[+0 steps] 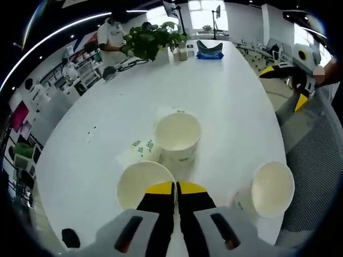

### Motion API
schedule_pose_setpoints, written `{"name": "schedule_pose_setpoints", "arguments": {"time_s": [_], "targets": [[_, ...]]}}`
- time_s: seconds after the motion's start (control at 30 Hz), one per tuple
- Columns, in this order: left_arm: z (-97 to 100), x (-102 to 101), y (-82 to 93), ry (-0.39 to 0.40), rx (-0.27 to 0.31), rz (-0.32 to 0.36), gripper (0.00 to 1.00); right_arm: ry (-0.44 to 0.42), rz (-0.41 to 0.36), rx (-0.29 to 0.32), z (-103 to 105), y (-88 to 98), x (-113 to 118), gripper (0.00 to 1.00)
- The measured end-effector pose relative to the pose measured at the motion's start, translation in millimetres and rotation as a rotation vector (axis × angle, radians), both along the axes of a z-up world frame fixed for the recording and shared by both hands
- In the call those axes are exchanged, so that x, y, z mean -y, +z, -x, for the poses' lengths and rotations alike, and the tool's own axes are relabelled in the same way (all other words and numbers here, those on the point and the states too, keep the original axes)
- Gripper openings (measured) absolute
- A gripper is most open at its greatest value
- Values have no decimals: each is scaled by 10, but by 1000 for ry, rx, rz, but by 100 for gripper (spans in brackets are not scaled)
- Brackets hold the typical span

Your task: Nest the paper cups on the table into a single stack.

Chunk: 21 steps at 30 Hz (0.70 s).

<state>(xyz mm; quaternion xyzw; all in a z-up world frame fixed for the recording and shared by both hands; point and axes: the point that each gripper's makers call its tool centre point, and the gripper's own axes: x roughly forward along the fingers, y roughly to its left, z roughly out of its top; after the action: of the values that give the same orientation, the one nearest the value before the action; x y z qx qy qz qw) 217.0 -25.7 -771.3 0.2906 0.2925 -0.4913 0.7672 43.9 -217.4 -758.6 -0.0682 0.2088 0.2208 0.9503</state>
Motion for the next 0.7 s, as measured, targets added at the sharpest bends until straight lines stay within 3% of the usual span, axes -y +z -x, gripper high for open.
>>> {"name": "schedule_pose_setpoints", "arguments": {"time_s": [0.7], "targets": [[606, 11, 561, -57, 44, 53, 0, 6, 5, -8, 5, -19, -3, 77]]}}
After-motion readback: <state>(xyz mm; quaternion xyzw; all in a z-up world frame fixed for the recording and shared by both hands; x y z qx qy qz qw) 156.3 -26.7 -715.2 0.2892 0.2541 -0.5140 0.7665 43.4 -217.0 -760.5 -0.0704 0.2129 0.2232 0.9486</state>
